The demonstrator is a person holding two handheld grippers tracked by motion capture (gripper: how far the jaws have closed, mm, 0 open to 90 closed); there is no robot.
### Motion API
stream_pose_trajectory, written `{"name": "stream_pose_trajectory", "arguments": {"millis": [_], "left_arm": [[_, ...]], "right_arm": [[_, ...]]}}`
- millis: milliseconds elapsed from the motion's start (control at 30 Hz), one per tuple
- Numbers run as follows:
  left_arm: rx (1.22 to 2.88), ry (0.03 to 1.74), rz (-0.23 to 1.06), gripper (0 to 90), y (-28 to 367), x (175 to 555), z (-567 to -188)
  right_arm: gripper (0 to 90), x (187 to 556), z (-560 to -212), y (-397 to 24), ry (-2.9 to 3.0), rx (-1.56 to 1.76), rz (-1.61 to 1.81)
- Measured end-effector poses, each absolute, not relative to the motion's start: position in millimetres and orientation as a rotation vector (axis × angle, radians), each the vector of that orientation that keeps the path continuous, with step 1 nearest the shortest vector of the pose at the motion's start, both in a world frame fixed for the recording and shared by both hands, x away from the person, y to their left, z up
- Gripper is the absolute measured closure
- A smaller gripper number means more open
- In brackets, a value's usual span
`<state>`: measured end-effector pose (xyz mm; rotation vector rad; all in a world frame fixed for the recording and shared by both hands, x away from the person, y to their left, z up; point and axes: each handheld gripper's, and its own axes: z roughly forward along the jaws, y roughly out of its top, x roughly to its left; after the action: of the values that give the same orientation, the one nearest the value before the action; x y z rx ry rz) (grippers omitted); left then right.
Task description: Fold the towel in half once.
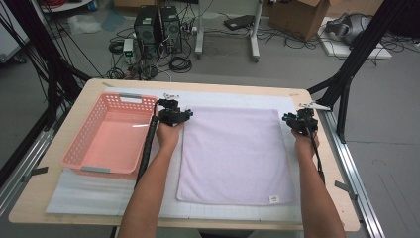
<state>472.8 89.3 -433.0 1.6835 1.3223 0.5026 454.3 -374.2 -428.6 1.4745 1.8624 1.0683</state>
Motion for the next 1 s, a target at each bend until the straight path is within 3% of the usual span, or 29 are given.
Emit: {"name": "stream_pose_trajectory", "arguments": {"millis": [200, 367, 467, 733, 833, 1000], "left_arm": [[1.677, 1.203, 0.428, 40.7, 90.7, 460.0, -420.4], [1.626, 1.092, 0.401, 37.1, 92.6, 441.1, -412.4], [1.641, 1.06, 0.363, 32.3, 91.8, 435.7, -407.8], [1.614, 0.832, 0.4, 37.3, 95.9, 399.2, -405.3], [1.568, 0.765, 0.428, 34.1, 96.0, 385.4, -410.4], [1.67, 0.777, 0.336, 25.8, 94.6, 373.4, -407.8]], "right_arm": [[54.1, 442.1, -411.8, -375.1, 1.979, 1.43, 1.142], [45.2, 422.8, -400.9, -380.5, 2.053, 1.365, 1.215], [40.8, 405.8, -396.4, -384.1, 2.103, 1.283, 1.215], [35.5, 367.6, -388.7, -394.8, 2.109, 1.165, 1.27], [32.3, 355.6, -388.7, -394.2, 2.103, 1.145, 1.276], [20.8, 339.4, -395.4, -385.7, 2.091, 1.136, 1.236]]}}
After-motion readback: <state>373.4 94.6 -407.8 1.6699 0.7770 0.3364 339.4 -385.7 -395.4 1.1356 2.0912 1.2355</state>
